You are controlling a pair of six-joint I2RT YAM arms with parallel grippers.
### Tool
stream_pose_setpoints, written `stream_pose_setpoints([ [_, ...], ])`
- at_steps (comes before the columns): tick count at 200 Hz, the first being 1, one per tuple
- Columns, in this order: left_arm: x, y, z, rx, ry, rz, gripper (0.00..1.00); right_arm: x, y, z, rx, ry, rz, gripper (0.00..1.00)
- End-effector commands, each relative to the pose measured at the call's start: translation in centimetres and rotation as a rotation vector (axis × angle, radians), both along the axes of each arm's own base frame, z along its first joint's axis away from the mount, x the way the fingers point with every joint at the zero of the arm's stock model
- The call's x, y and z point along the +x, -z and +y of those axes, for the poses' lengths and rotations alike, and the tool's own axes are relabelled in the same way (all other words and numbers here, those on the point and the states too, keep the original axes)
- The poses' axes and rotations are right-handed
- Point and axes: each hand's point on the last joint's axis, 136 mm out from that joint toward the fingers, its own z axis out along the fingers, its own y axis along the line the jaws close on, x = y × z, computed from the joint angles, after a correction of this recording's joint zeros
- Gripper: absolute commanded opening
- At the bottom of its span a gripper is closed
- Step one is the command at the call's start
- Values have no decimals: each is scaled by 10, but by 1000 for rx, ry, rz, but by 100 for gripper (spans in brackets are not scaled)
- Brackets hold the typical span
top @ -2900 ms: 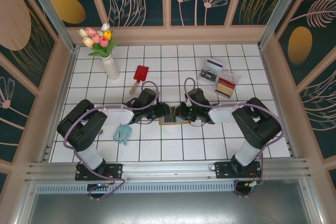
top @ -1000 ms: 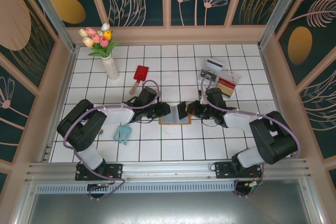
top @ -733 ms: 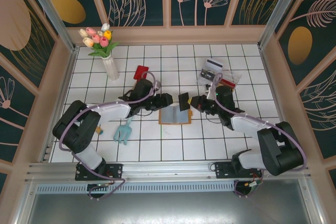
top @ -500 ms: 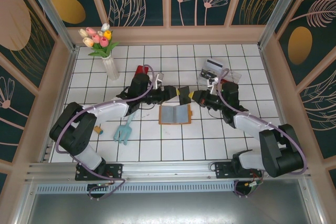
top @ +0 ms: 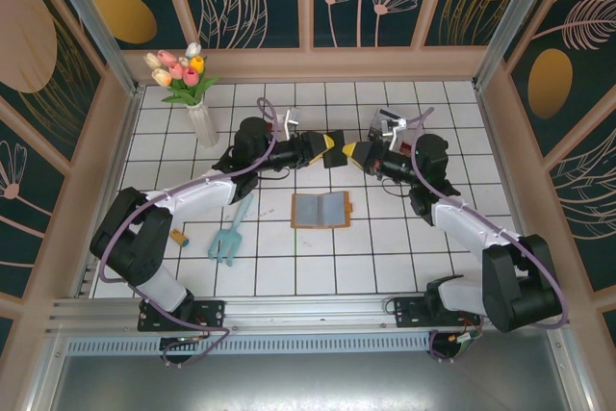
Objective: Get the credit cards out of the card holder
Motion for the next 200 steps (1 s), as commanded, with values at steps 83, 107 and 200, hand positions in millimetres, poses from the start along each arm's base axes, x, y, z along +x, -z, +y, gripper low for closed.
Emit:
stream_pose_setpoints([
  [83, -14, -45, 8, -208, 29, -122, 0, 3, -61, 13, 12, -102, -130, 33],
  [107, -13, -40, 7, -192, 25, -114, 0, 3, -59, 14, 11, -118, -138, 33],
  [200, 1, -22, 2, -129, 3, -95, 17, 7, -40, 17, -119, -108, -183, 0],
])
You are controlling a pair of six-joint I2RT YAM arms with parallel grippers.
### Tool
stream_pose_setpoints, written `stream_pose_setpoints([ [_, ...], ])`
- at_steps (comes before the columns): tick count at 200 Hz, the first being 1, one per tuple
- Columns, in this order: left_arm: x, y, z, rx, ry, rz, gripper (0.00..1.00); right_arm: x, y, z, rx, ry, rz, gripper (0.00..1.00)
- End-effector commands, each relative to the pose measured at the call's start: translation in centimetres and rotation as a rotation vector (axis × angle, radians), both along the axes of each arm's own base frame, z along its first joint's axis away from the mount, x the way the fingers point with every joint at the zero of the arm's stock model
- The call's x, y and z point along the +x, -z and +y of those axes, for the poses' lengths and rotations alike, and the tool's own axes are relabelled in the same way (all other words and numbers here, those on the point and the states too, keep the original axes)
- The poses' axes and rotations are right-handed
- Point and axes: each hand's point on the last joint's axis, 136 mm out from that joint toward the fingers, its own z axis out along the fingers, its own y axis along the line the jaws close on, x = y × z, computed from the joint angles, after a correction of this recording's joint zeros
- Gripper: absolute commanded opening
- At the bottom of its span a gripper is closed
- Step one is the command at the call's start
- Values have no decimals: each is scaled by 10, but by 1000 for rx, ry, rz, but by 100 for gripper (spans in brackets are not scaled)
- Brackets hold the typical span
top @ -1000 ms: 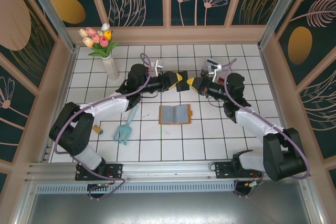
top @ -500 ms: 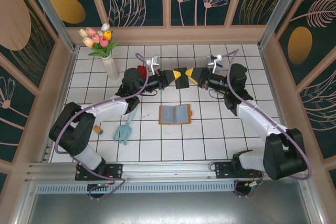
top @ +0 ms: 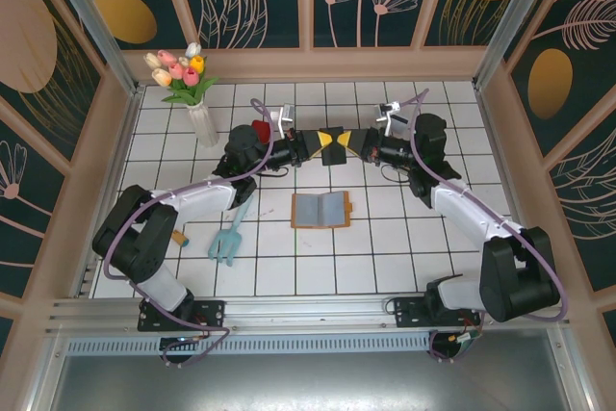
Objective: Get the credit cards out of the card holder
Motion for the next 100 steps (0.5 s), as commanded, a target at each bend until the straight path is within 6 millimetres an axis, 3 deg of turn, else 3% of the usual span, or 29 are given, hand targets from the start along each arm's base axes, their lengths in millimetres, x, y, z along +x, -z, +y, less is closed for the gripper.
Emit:
stream_pose_setpoints([
  [1, 9, 3, -2, 31, -29, -14, 18, 0, -15, 2, -60, -2, -108, 0],
  [39, 29, 34, 7, 138, -117, 34, 68, 38, 8, -21, -312, 216, -168, 0],
  [74, 40, 59, 27, 193, -183, 41, 86, 80, 33, -62, -662, 395, -269, 0],
  [100, 45, 67, 49, 256, -279, 24, 97, 97, 51, -73, -851, 367, -358, 0],
])
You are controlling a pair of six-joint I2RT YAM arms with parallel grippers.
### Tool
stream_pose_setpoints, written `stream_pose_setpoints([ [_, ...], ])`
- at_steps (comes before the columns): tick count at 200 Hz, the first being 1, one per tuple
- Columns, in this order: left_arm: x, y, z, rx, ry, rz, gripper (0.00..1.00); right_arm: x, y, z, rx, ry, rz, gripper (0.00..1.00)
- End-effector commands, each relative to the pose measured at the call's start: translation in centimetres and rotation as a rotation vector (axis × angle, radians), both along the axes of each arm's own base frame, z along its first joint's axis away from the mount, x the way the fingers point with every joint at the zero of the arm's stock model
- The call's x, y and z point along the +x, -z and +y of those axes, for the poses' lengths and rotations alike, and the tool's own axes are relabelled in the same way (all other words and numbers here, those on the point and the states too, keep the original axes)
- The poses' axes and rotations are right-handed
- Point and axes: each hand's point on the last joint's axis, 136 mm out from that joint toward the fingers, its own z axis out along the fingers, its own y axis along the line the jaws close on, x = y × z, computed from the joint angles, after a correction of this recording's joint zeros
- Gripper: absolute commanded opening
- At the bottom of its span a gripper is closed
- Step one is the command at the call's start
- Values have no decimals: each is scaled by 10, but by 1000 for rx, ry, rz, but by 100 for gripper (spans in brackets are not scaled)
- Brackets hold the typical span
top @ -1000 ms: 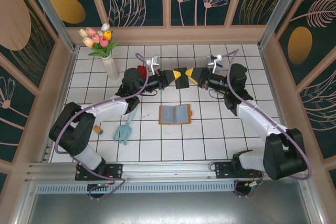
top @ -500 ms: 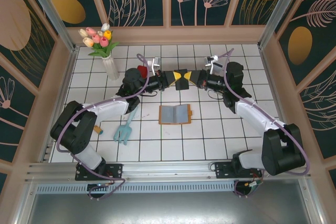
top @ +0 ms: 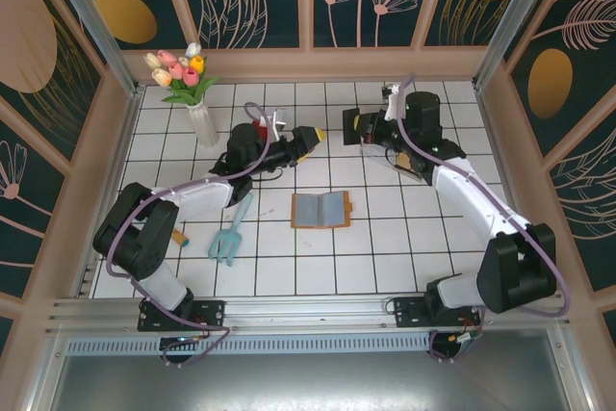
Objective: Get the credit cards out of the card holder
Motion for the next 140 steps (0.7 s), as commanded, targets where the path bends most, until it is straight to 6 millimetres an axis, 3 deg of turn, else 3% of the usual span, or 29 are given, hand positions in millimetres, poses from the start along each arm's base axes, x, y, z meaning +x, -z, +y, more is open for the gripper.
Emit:
stream_pose_setpoints([
  [1, 8, 9, 23, 87, -95, -40, 98, 19, 29, -29, -313, 44, -55, 0],
  [50, 10, 36, 61, 343, -232, -52, 98, 38, 42, -27, -560, -133, -159, 0],
  [84, 6, 50, 81, 481, -278, -23, 98, 42, 66, -24, -686, -366, -149, 0],
  [118, -6, 66, 103, 604, -304, 9, 99, 64, 77, -43, -722, -422, -115, 0],
  [140, -18, 78, 112, 628, -307, 32, 99, 63, 91, -52, -772, -485, -104, 0],
])
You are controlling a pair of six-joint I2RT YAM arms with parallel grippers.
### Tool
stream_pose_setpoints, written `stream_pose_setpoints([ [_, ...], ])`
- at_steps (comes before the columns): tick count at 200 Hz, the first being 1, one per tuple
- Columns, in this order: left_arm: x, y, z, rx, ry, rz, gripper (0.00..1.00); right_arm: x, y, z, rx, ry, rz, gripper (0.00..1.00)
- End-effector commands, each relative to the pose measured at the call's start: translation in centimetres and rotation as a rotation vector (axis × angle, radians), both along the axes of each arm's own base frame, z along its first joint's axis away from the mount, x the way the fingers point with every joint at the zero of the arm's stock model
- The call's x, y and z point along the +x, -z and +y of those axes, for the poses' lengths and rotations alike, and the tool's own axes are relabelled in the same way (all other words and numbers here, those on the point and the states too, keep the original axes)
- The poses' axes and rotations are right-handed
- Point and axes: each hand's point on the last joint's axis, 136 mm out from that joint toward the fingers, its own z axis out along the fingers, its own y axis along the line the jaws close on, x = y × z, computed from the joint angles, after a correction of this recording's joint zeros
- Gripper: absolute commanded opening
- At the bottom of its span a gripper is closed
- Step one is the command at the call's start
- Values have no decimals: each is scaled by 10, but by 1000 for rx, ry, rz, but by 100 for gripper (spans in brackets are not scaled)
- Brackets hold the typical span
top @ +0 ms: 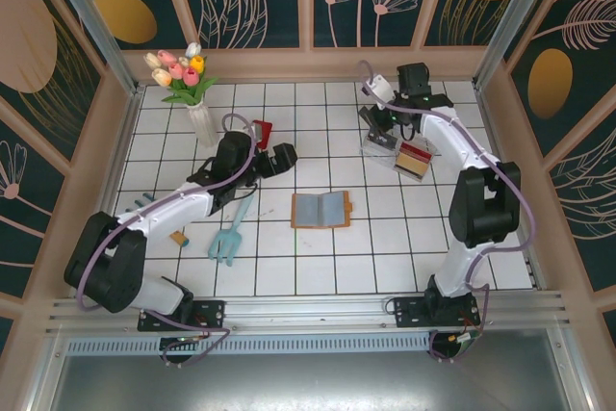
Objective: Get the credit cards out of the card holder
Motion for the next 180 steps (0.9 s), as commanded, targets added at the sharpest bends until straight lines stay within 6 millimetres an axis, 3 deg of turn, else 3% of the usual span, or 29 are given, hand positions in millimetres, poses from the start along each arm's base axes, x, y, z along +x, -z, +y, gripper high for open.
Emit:
stream_pose_setpoints([
  [1, -13, 16, 22, 92, -29, 27, 99, -15, 16, -7, -79, -131, 57, 0],
  [45, -26, 30, 20, 98, 18, 70, 99, -12, 27, -28, -85, -174, 122, 0],
  [88, -24, 39, 18, 96, 12, 105, 99, -11, 38, -29, -111, -199, 117, 0],
  [134, -14, 32, 17, 107, -7, 84, 99, -3, 50, -33, -148, -207, 122, 0],
  [180, -15, 39, 12, 75, 0, 113, 98, 4, 57, -33, -161, -227, 132, 0],
])
